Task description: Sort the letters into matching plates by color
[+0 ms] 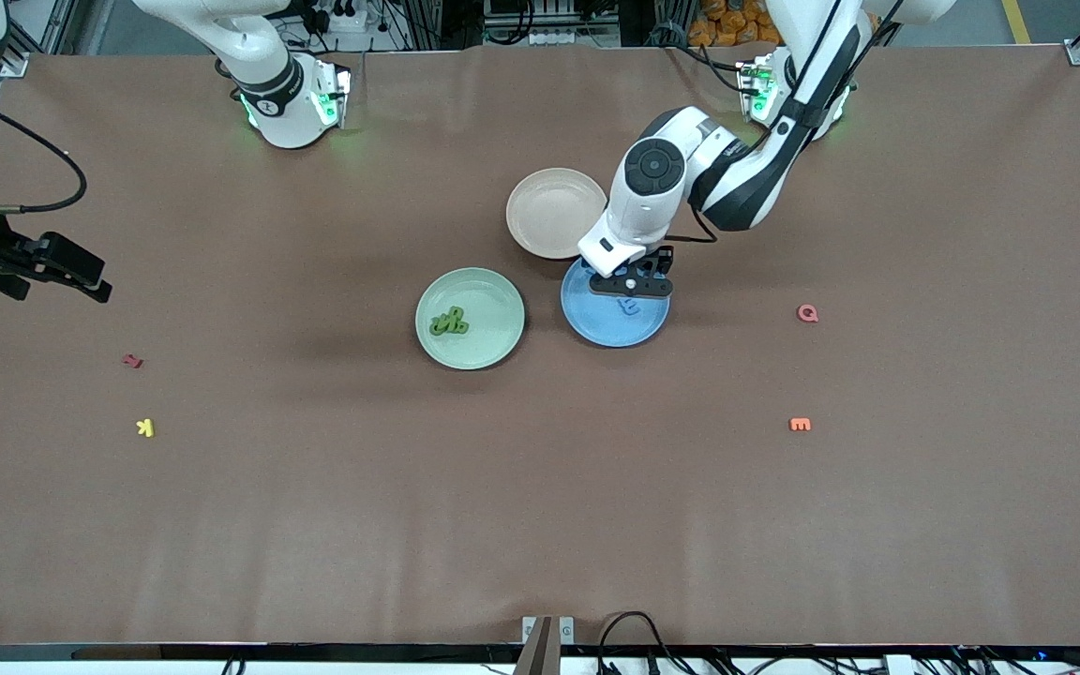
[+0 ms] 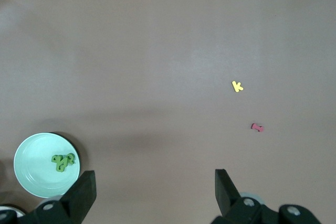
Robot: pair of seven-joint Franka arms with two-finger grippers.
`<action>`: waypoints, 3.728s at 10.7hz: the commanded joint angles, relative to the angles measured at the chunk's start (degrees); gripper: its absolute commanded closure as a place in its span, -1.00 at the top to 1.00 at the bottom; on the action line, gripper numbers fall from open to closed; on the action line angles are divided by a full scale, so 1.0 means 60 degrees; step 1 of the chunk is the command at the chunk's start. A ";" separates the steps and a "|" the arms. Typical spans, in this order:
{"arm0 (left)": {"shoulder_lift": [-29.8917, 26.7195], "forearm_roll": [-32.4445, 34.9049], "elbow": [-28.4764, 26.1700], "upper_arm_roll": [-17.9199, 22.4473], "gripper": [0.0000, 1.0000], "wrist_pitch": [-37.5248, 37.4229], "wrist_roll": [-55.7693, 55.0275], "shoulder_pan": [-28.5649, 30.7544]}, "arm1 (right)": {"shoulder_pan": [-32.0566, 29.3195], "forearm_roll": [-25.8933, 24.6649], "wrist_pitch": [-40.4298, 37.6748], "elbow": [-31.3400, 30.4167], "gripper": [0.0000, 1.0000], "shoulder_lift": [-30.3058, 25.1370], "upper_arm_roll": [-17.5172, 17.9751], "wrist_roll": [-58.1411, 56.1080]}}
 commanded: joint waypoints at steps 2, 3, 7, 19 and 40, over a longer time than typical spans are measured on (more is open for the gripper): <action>-0.0067 0.1109 0.0969 0.0004 1.00 -0.0977 -0.0225 0.0087 | -0.0091 -0.0114 -0.0041 -0.0020 1.00 -0.0040 0.0107 0.0004; -0.0081 0.1390 0.1029 0.0019 1.00 -0.1008 -0.0196 0.0145 | -0.0091 -0.0114 -0.0027 -0.0005 1.00 -0.0011 0.0107 0.0004; -0.0140 0.1553 0.1044 0.0588 1.00 -0.1008 0.1409 0.0321 | -0.0047 -0.0231 -0.0027 -0.0035 1.00 -0.0010 0.0107 0.0004; -0.0520 0.0474 0.1279 0.3123 1.00 -0.1008 0.4301 0.0803 | -0.0033 -0.0231 -0.0041 -0.0035 1.00 0.0004 0.0107 0.0004; -0.1853 -0.0952 0.4896 0.3024 1.00 -0.5505 0.6763 0.3396 | -0.0033 -0.0231 -0.0056 -0.0005 1.00 0.0004 0.0107 0.0004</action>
